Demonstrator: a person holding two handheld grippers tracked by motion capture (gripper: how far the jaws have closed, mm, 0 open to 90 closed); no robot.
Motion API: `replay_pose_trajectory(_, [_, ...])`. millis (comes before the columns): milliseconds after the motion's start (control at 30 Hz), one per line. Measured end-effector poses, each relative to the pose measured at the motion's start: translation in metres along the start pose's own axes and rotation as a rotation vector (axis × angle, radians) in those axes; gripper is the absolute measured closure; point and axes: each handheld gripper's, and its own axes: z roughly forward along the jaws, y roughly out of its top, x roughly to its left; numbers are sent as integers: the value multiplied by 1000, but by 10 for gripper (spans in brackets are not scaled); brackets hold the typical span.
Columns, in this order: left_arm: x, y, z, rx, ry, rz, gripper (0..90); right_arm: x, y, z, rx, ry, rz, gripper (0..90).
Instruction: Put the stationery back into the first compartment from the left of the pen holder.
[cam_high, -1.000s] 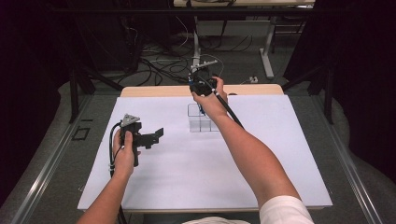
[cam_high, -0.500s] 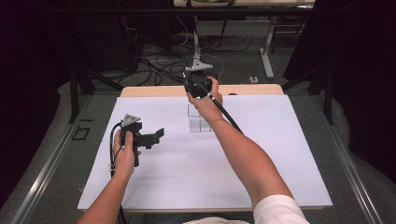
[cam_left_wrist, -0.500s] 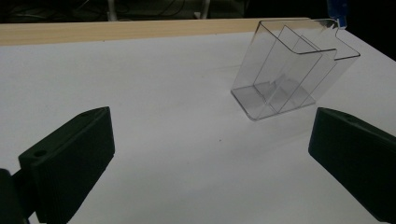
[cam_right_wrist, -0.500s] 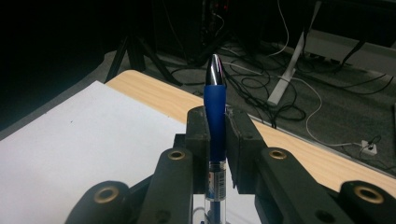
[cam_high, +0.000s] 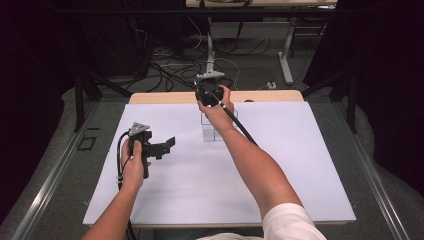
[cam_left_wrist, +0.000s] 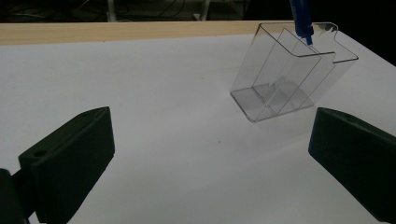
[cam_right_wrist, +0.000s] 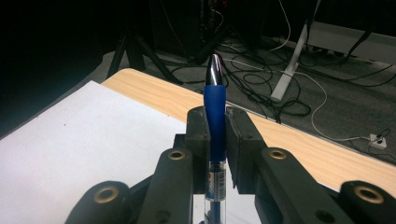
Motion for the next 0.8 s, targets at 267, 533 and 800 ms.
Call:
replay_pose_trajectory(267, [1, 0, 0, -2, 2, 0, 2, 4, -4, 6, 12, 6, -9, 802])
replay_pose_trajectory(533, [1, 0, 0, 0, 3, -2, 2, 2, -5, 10, 11, 6, 2, 802])
replay_pose_trajectory(800, [1, 0, 0, 1, 2, -2, 2, 3, -8, 14, 24, 9, 0, 801])
